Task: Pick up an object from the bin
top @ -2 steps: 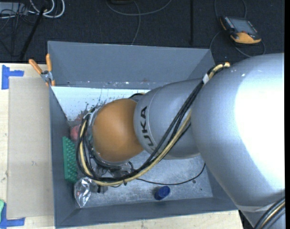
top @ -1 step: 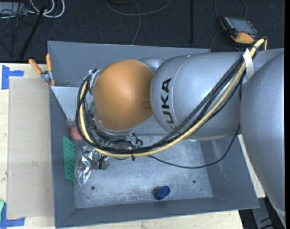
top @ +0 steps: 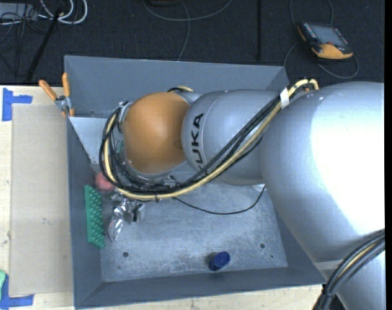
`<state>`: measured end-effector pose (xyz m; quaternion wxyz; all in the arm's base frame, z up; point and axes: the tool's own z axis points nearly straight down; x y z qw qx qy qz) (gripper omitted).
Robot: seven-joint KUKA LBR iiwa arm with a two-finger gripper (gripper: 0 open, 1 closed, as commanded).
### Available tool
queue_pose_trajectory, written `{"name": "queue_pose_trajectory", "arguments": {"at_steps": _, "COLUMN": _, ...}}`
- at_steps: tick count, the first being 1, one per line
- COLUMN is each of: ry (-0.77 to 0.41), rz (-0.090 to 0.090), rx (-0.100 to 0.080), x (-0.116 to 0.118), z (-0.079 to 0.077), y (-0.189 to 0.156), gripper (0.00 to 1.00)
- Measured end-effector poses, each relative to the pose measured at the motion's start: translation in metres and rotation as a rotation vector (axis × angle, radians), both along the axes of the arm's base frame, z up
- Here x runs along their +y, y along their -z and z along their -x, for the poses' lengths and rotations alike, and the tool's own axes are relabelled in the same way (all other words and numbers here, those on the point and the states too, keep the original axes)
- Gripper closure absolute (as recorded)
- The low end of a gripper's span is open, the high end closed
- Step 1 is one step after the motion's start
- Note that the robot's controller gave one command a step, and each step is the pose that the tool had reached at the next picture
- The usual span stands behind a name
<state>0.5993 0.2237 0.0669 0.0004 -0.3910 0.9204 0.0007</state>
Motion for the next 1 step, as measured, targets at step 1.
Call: {"name": "queue_pose_trajectory", "arguments": {"at_steps": 1, "ry": 0.035, "rz": -0.003, "rx": -0.012, "x": -0.0213, "z": -0.0249, "y": -0.1411, "gripper": 1.0}}
